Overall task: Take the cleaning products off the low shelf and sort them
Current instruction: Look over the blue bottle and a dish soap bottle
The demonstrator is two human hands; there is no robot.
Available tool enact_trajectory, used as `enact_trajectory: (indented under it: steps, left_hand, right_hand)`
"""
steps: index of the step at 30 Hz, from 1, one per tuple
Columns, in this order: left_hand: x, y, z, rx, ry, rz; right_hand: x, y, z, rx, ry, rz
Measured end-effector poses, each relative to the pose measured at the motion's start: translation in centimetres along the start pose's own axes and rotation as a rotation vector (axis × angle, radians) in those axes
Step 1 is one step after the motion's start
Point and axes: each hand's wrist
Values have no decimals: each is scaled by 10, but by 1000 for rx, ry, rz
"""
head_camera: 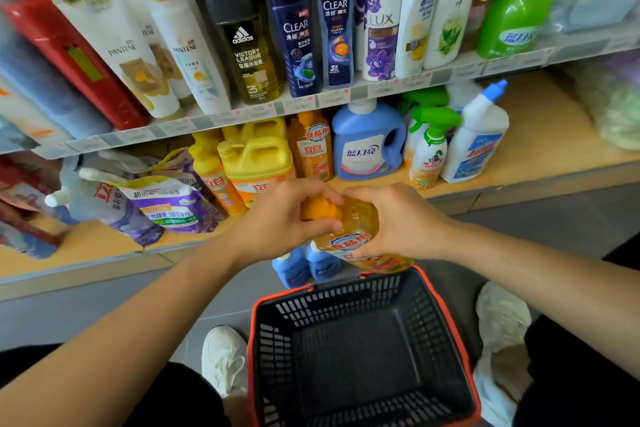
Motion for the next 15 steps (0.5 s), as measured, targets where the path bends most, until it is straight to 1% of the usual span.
enact_trajectory:
  steps: [4,7,9,11,13,15]
  left_hand:
    - [-1,-1,6,-230,-37,-27]
    - [3,-4,9,-282,-39,-60]
    - [7,-5,10,-277,-37,-114]
    - [9,-4,9,-236,17,-140]
    - [12,-3,10,-147,142,-121]
    - [14,-1,10,-65,281,-54]
  right_hand:
    - [10,-5,10,-12,-121,-110]
    - [17,-9,14,-29,-203,-200]
    - [21,-10,14,-66,-284,-256]
    - [24,-11,15,-115,-377,-305]
    - [26,-11,15,-159,-466,-337]
    - [28,-10,16,-207,-549,-341]
Point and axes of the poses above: each hand's wrist, its own y-axis away from the middle knuckle, its own x-axis out of the back of the hand, z = x × y, and after that the axes turned 6 degrees about z, right-handed
